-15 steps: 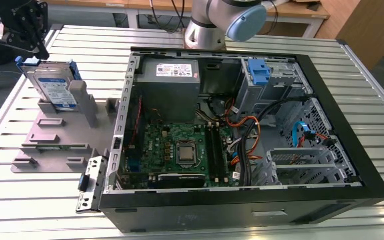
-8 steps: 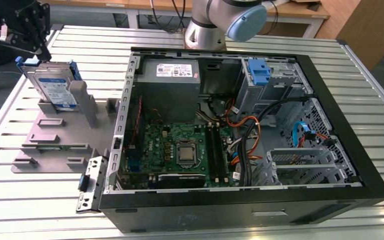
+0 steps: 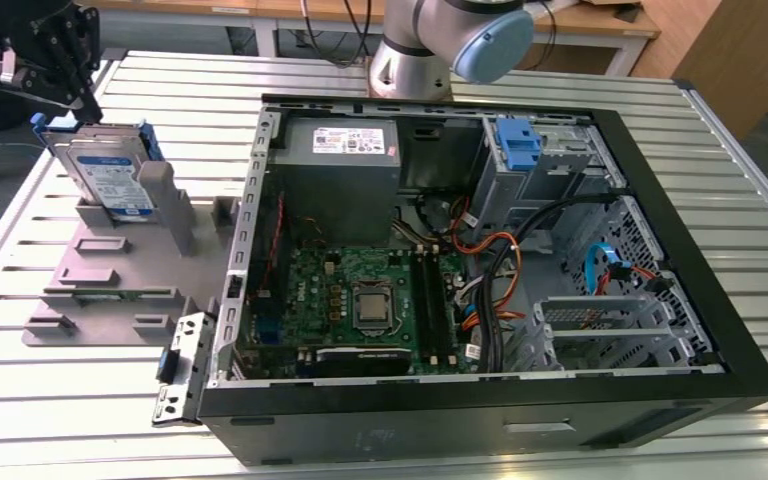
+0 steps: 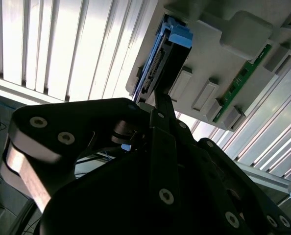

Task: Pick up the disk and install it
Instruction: 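Pick up the disk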

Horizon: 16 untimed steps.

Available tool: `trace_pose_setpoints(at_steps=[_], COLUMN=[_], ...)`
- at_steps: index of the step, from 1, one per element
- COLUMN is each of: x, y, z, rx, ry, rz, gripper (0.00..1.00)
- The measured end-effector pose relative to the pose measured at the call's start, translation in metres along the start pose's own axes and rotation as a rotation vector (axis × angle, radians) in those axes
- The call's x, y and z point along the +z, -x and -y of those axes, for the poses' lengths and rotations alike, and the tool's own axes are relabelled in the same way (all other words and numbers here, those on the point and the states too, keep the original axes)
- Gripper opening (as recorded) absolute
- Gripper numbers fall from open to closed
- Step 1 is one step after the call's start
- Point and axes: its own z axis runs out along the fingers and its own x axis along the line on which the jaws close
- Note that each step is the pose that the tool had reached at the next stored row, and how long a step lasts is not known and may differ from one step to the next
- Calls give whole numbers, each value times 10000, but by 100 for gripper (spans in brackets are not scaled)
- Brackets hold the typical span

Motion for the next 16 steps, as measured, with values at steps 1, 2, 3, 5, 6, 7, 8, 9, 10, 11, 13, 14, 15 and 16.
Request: trace_pose_setpoints(at_steps=[1,2,3,5,6,7,8,9,10,11,13,14,15,16], x=[0,0,0,0,0,0,0,0,1,2,2,2,3,3], y=[0,0,0,0,0,0,0,0,0,0,0,0,0,0], z=[0,0,0,0,0,0,0,0,0,1,0,0,0,0], rx=[-2,-10,-24,-37,-38,-40,-40,-40,-40,-40,-40,-39,-40,-40], ry=[0,0,1,2,2,2,2,3,2,2,2,2,1,1], rz=[0,-1,-1,-2,-2,-2,-2,-3,-6,-9,-11,-11,-11,-11], gripper=[11,11,11,11,11,11,11,11,11,11,11,11,11,11])
